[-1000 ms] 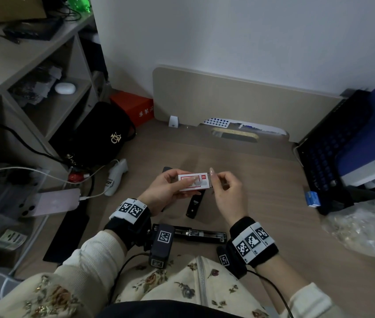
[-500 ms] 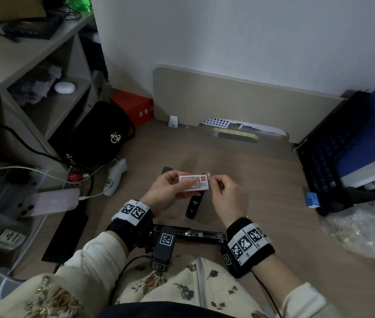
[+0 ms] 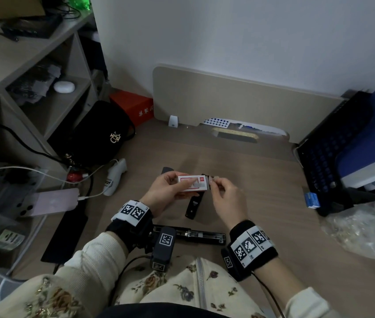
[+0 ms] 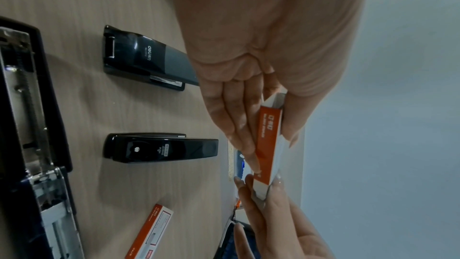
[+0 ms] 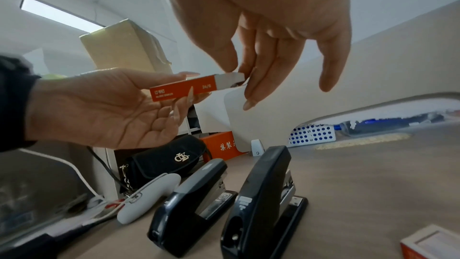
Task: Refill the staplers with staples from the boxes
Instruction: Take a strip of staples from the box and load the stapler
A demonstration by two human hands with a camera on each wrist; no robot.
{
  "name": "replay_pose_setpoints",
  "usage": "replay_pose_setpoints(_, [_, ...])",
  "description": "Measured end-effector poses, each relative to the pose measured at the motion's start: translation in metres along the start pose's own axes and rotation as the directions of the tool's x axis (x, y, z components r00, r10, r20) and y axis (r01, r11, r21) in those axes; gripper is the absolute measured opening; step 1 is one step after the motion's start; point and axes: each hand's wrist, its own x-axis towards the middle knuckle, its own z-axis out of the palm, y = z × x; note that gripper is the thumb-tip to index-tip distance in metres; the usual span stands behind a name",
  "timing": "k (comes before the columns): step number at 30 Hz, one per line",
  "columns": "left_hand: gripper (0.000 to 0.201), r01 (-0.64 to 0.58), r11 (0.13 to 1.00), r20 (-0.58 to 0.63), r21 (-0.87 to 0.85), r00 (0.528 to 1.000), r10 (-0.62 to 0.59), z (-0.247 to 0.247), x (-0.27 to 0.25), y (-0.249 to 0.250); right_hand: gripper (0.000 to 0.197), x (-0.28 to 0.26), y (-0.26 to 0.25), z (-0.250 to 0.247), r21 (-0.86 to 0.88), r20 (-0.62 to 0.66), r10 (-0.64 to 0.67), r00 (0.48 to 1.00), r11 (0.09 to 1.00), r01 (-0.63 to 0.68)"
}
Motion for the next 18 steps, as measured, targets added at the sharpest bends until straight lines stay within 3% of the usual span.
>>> replay_pose_setpoints(4, [0.035,0.008,1.0,0.002,-0.02,1.0,-0.008,0.0,0.0,0.0,0.018,-0.001,0.003,-0.002,0.033,0.054,-0.022,0.998,0.999,0.02])
replay_pose_setpoints(9, [0.038,0.017,0.999,0.0,-0.027,1.0,-0.017,-0.002,-0.001,0.001,0.016,0.0,0.006,-0.002,0.257,0.087,0.077,0.993,0.962,-0.097])
replay_pose_setpoints(18, [0.036,0.026,0.999,-0.034,-0.035,0.999,-0.028,-0.004,0.0,0.002,0.01,-0.001,0.01,-0.001,0.433,0.032,0.077,0.997,0.897,-0.083])
